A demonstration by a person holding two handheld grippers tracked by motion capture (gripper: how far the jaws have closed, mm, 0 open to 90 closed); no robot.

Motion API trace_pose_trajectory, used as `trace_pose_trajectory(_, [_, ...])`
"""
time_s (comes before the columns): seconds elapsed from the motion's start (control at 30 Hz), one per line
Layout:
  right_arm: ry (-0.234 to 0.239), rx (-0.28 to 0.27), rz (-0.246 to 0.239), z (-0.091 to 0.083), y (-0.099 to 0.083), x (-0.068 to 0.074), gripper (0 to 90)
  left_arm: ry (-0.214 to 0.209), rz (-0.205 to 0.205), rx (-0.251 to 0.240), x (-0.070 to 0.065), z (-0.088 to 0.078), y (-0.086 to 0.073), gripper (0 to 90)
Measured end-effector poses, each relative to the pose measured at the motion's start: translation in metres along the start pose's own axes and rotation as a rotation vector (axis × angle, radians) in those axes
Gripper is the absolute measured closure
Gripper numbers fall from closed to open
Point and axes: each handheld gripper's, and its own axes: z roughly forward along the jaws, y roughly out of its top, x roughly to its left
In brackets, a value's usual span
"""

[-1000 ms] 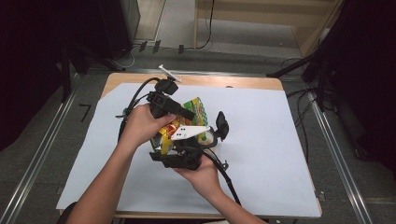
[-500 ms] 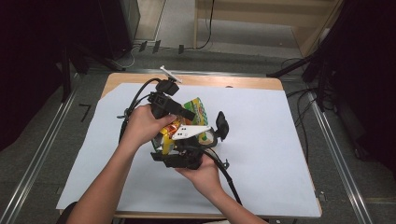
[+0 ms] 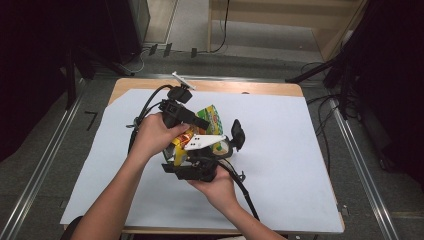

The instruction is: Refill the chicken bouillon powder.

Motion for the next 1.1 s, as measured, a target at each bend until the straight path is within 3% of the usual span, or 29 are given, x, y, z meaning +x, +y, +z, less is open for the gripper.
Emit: trace_pose_trajectory(1.1, [0.023,-0.016,0.034,-0.0014,0.0016,0.0073,60.9,0.011,0.015,0.005,-0.0070,-0.0055,-0.0023,73.9])
